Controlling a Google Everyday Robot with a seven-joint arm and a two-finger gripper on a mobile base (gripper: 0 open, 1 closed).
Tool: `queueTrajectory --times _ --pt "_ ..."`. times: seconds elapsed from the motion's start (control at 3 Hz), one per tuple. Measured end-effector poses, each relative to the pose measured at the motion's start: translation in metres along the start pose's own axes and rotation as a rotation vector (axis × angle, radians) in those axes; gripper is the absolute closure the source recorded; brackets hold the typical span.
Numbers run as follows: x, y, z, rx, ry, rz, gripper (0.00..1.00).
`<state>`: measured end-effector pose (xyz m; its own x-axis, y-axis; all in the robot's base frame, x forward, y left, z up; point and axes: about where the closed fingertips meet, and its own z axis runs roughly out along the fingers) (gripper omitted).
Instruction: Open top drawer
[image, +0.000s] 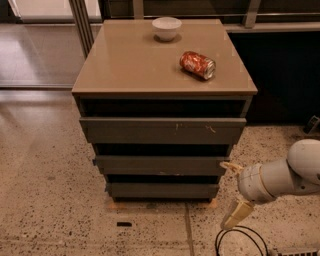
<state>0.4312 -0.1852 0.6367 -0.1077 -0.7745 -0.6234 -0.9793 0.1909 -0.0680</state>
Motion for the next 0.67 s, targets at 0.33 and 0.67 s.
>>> queueTrajectory --times 0.33,0.67 --pt "-0.005 0.005 0.017 -0.009 -0.020 -0.026 0.00" --pt "-0.014 0.011 0.062 -0.044 -0.062 -0.039 0.00"
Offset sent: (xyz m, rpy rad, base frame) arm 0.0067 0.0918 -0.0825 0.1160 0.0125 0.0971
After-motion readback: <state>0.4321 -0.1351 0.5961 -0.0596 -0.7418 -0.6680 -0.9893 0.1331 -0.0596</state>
